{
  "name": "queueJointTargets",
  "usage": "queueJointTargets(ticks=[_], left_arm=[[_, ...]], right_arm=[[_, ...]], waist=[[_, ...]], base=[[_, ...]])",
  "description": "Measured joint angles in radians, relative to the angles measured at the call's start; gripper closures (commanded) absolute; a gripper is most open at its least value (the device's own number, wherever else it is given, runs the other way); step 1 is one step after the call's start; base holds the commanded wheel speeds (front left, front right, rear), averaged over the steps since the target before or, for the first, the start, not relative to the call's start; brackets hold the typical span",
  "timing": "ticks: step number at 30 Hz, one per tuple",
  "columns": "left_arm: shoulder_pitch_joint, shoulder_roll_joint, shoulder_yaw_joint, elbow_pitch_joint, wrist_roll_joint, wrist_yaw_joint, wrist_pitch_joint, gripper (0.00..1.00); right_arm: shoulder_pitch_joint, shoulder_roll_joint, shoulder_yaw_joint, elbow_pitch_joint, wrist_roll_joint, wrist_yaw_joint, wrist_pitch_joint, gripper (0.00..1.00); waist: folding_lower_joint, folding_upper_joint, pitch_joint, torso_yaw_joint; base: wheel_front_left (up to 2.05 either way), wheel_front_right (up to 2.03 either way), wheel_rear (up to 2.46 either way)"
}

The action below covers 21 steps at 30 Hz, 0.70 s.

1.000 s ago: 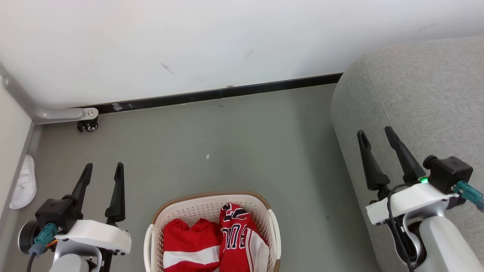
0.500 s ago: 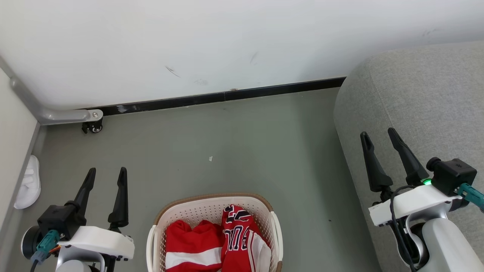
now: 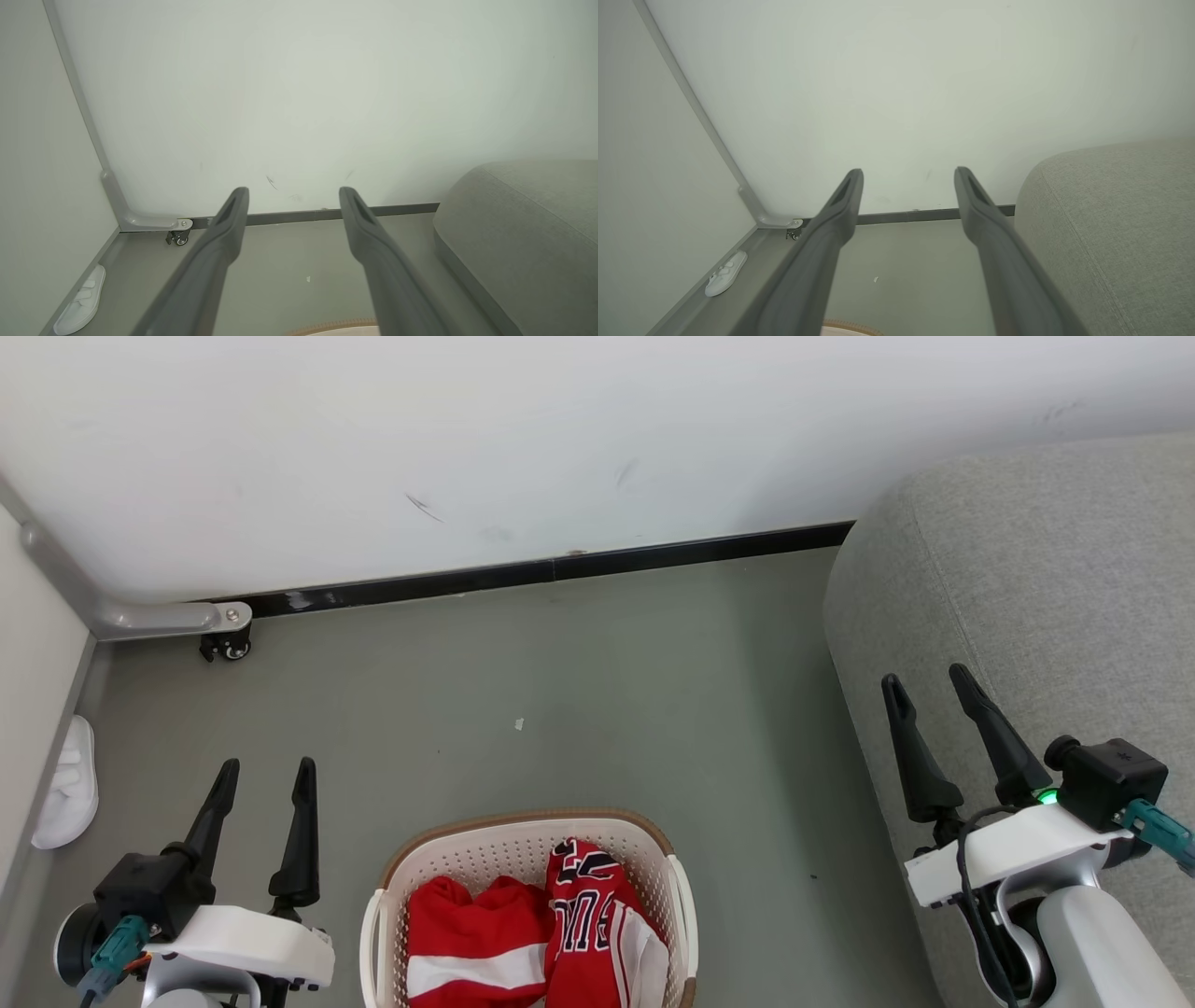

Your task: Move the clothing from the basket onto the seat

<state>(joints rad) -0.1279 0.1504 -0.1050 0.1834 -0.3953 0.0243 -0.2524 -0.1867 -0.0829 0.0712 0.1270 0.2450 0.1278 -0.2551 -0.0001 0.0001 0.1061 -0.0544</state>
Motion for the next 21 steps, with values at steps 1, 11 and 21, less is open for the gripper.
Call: queueJointTargets(ticks=[1,11,21], left_arm=[[0.000,0.000,0.000,0.000,0.000,0.000,0.000,0.00],[0.013,0.003,-0.013,0.009,0.001,-0.003,0.001,0.00],[0.013,0.007,-0.033,0.020,0.005,-0.011,0.015,0.00]], right_arm=[[0.000,0.000,0.000,0.000,0.000,0.000,0.000,0.00],[0.002,0.001,-0.002,-0.004,0.000,0.000,0.000,0.00],[0.037,0.010,-0.023,-0.010,0.000,0.000,0.000,0.00]], waist=[[0.0000,0.0000,0.001,-0.001],[0.0001,0.0000,0.019,-0.008],[0.0001,0.0000,0.048,-0.018]], base=[[0.00,0.00,0.00],[0.00,0.00,0.00],[0.00,0.00,0.00]])
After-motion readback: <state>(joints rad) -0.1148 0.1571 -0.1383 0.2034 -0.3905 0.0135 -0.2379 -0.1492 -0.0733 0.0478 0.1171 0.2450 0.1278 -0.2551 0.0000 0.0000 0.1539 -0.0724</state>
